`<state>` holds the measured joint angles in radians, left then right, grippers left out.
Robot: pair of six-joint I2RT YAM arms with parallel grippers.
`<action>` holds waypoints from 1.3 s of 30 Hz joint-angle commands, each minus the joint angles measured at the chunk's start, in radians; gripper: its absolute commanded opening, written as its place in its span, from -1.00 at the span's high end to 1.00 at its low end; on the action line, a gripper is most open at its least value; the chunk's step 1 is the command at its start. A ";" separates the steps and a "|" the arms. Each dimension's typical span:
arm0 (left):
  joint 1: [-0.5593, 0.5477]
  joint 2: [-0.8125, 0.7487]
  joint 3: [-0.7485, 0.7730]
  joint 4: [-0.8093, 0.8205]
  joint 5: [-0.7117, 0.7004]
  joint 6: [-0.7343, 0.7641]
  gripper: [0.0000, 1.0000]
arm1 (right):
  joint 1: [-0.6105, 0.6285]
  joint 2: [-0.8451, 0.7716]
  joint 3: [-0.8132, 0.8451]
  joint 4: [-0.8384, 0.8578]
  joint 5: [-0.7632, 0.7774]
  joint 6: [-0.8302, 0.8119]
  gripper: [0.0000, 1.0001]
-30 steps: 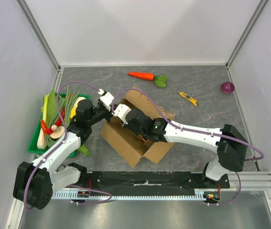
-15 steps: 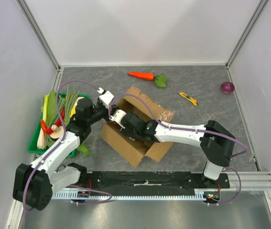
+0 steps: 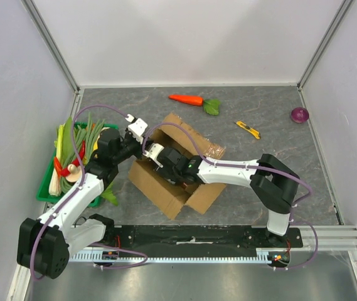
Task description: Unpack the express box
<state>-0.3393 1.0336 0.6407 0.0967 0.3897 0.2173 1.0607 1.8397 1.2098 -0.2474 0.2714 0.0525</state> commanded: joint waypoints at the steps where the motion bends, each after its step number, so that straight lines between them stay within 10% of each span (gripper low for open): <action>1: -0.017 -0.041 0.065 0.032 0.040 -0.004 0.96 | -0.019 0.090 0.008 -0.056 0.021 0.030 -0.11; 13: -0.018 -0.020 0.099 -0.012 0.012 -0.010 0.92 | -0.024 -0.020 -0.045 0.029 0.031 0.035 0.53; 39: -0.017 0.128 0.290 -0.248 -0.169 -0.108 0.92 | -0.030 -0.341 -0.105 0.318 0.057 0.098 0.58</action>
<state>-0.3576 1.1370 0.8116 -0.1078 0.2810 0.1730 1.0370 1.5341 1.0592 -0.0181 0.2947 0.1116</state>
